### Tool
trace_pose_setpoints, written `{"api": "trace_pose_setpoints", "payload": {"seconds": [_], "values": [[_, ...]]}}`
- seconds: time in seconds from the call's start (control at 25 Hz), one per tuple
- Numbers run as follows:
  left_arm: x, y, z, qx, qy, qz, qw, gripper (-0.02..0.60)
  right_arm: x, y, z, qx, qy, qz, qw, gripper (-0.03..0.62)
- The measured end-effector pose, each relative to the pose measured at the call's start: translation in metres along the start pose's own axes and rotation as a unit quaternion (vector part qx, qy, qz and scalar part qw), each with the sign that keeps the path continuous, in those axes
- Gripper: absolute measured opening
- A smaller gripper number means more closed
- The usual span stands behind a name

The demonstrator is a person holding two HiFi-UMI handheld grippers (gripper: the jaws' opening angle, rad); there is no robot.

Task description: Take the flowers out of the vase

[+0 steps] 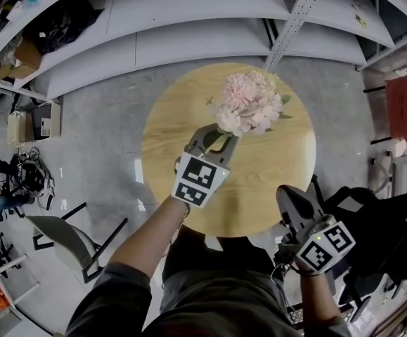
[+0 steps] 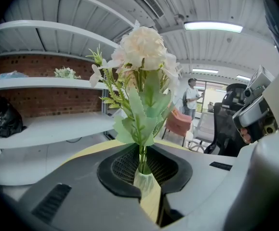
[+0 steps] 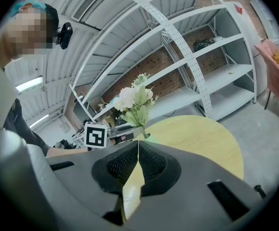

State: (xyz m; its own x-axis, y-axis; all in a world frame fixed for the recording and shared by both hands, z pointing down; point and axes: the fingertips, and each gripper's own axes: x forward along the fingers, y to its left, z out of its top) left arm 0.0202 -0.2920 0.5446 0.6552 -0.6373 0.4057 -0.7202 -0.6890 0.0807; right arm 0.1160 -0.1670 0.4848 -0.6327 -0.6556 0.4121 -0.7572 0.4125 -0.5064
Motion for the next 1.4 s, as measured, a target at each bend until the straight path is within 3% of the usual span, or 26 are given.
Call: {"api": "trace_pose_setpoints", "payload": {"seconds": [0.6,1.0,1.2,1.4], "values": [[-0.031,-0.005,0.064,0.012,-0.037,-0.012,0.9992,0.049,-0.007,0.028,0.034,-0.018,-0.048,0.01,0.999,0.015],[-0.057,-0.007,0.134,0.018,-0.068,-0.023,0.9973,0.048,-0.014,0.043,0.071,-0.029,-0.079,0.017,0.996,0.015],[-0.071,-0.009,0.143,0.029,-0.079,-0.028,0.9961,0.048,-0.009,0.048,0.069,-0.04,-0.098,0.021,0.994,0.015],[-0.085,-0.005,0.185,0.035,-0.086,-0.029,0.9953,0.046,-0.014,0.06,0.104,-0.051,-0.107,0.021,0.993,0.015]]}}
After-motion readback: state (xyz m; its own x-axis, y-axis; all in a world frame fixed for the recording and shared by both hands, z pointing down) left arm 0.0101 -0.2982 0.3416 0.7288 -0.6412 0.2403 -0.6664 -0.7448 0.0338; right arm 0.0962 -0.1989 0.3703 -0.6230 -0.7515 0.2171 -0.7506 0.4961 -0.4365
